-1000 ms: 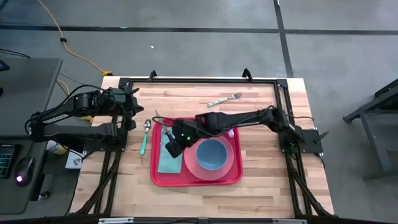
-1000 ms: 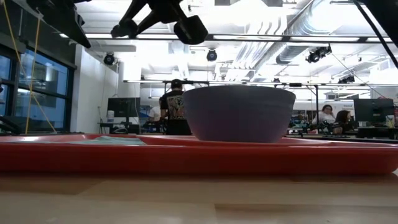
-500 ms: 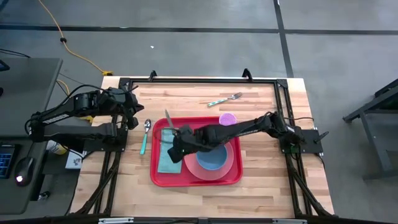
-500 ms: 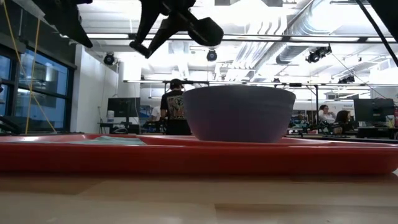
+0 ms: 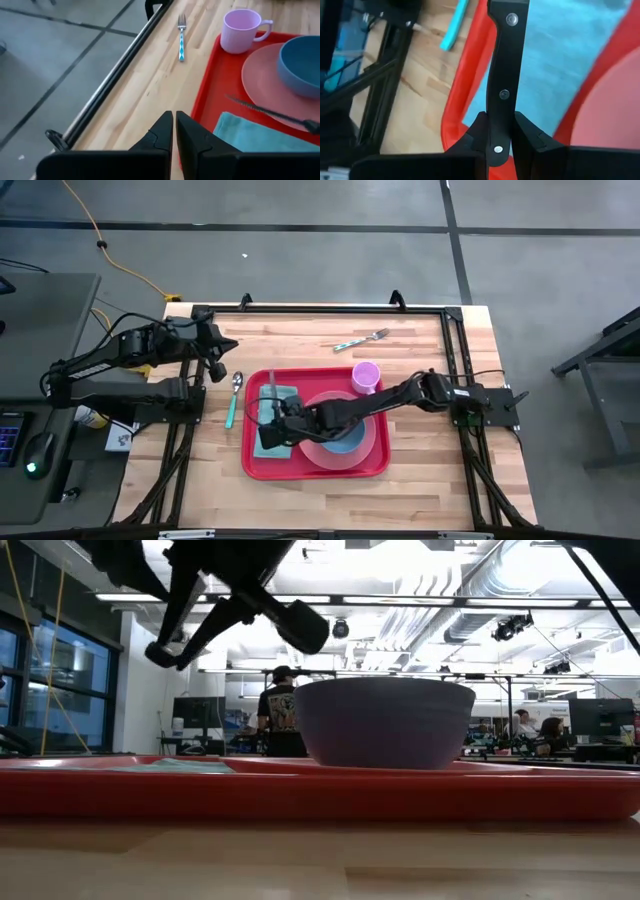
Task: Set up tray
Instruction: Put the black knife on top of the blue napkin
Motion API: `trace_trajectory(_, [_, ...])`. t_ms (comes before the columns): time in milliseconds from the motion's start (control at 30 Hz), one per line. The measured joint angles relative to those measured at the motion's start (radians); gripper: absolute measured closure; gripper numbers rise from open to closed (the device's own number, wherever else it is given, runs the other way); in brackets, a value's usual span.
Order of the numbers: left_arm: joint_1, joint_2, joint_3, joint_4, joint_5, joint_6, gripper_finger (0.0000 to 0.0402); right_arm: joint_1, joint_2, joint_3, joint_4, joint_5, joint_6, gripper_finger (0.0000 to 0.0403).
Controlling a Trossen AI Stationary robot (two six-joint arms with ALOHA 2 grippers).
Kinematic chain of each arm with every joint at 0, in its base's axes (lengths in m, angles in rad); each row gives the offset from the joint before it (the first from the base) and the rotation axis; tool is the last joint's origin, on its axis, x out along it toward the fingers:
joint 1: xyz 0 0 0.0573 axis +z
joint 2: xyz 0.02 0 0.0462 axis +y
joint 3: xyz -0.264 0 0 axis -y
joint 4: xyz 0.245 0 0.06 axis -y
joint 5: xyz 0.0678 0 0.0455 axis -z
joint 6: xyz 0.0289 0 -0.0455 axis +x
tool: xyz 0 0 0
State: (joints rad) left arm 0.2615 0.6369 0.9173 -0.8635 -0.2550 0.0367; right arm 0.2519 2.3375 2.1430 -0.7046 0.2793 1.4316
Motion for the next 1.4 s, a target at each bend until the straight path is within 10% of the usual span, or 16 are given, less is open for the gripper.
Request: trace_trajectory(1400, [0.000,0.000,0.000,-0.001,0.002,0.045,0.0348,-0.021,0.078,0.072,0.015,-0.087,0.104,0.0372])
